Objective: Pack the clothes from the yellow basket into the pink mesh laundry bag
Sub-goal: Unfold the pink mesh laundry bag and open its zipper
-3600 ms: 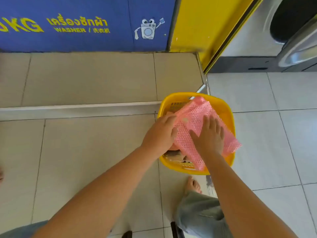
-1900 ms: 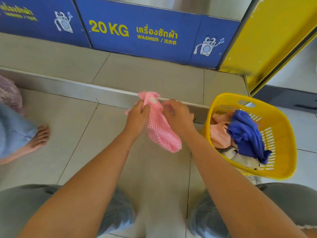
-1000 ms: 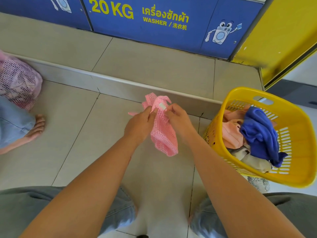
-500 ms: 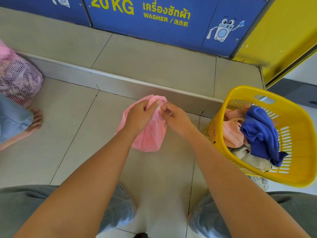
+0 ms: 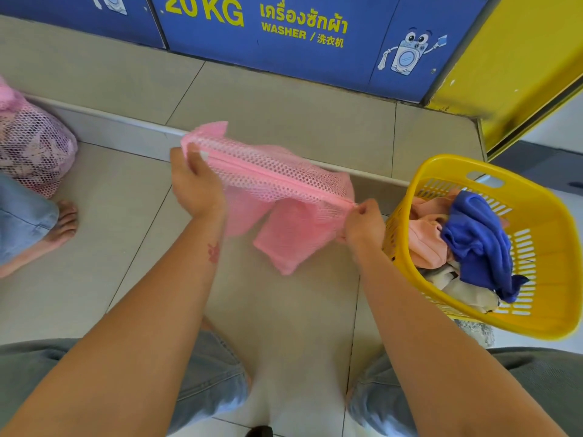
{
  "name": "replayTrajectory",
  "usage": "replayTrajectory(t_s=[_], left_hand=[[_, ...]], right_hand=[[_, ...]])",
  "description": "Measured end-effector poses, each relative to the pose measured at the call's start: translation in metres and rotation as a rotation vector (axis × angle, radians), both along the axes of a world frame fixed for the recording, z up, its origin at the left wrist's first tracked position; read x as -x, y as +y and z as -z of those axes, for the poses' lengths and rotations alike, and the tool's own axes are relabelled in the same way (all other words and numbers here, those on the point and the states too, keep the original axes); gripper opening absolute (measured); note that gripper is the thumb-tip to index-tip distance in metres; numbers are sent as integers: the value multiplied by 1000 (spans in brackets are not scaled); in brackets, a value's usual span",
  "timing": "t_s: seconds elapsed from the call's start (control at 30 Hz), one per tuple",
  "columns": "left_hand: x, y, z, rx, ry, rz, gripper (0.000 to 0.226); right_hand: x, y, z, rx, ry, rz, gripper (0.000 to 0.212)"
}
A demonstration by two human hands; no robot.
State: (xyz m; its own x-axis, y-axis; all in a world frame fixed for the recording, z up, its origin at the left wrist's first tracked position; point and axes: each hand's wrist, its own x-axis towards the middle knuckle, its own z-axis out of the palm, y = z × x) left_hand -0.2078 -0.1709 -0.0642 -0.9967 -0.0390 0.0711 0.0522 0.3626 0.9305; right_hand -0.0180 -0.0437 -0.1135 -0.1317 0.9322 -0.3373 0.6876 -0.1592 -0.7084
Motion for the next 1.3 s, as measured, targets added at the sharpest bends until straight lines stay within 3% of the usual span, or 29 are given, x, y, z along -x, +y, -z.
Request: replayTrajectory(t_s=[0.1, 0.23, 0.33, 0.47, 0.53, 0.7, 0.8, 0.93, 1.1, 1.2, 1.3], left_hand=[[6, -25, 17, 265, 5, 16, 32], [-6, -55, 53, 695, -33, 198, 32], [-21, -53, 59, 706, 0, 328, 48], [-46, -18, 54, 685, 184, 875, 73], [-60, 2, 55, 670, 208, 982, 72], [-69, 18, 58, 690, 287, 885, 27], [-61, 5, 53, 664, 314, 893, 19], [-43, -31, 50, 897, 443, 937, 12], [-21, -72, 54, 1081, 427, 923, 13], [-23, -60, 55, 862, 241, 869, 20], [-28, -33, 58, 470, -186, 770, 32]], right_hand=[[1, 6, -8, -126, 19, 38, 13], [8, 3, -18, -219, 42, -112, 14], [13, -2, -21, -255, 25, -280, 16], [19, -12, -20, -312, -1, -480, 13], [21, -15, -21, -303, -1, -548, 10], [22, -15, -29, -274, -36, -650, 10], [20, -10, -29, -316, -142, -620, 13], [18, 1, -24, -220, -160, -391, 16], [19, 18, -16, -198, -221, -158, 23], [29, 13, -18, -139, -113, -107, 19], [36, 4, -15, -39, -14, -127, 21]])
